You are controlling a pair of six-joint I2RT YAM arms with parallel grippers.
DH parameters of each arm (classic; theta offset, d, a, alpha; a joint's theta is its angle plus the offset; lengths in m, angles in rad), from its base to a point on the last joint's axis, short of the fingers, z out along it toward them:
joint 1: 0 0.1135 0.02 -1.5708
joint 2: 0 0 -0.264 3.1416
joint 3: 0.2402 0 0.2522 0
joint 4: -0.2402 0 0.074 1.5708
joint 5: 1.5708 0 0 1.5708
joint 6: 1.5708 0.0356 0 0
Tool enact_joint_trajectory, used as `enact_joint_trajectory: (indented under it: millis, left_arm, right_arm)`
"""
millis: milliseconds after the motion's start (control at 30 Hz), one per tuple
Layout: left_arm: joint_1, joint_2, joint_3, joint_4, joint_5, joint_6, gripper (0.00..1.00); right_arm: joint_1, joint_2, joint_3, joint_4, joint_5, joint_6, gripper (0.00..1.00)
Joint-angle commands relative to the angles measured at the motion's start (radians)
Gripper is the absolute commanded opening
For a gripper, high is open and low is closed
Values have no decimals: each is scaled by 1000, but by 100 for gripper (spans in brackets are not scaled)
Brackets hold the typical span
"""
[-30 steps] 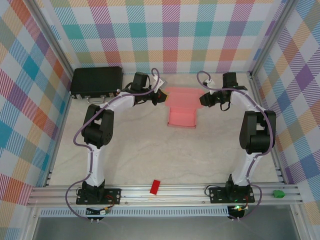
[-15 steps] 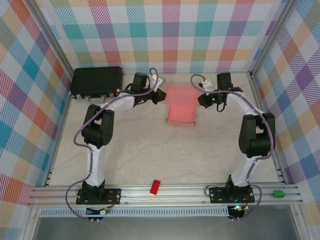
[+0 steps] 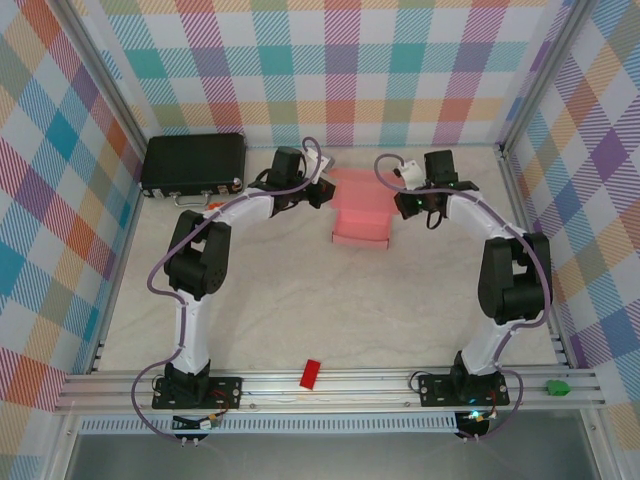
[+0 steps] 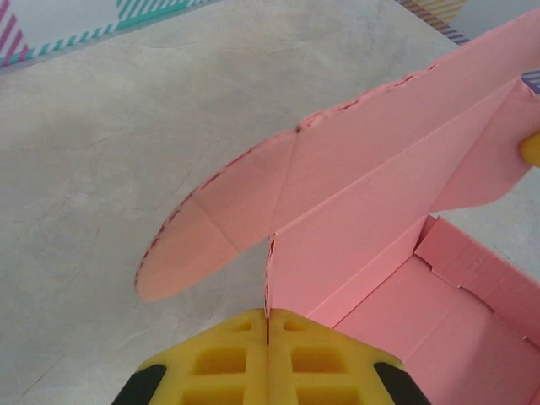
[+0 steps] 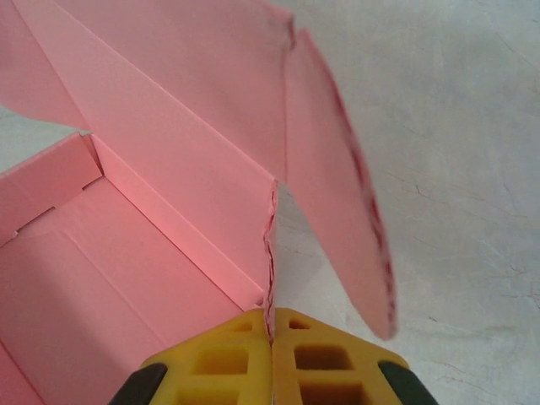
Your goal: Fold the paper box
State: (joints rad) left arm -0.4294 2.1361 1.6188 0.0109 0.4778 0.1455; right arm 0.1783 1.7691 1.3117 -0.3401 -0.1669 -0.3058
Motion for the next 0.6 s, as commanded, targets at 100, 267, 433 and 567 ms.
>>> enact_joint_trajectory:
  millis: [100, 267, 433, 567]
  left_arm:
    - [-33, -74, -42, 52, -101, -49, 0]
    - [-46, -96, -66, 88, -158, -98, 0]
    - [-62, -112, -111, 145, -228, -164, 0]
    - [-75, -114, -139, 180, -269, -213, 0]
  right_arm:
    - [52, -60, -48, 90, 122, 51, 8]
    - [76, -76, -66, 112, 193, 101, 8]
    - [97, -89, -112, 174, 244, 188, 9]
    - [112, -92, -142, 220, 287, 291, 10]
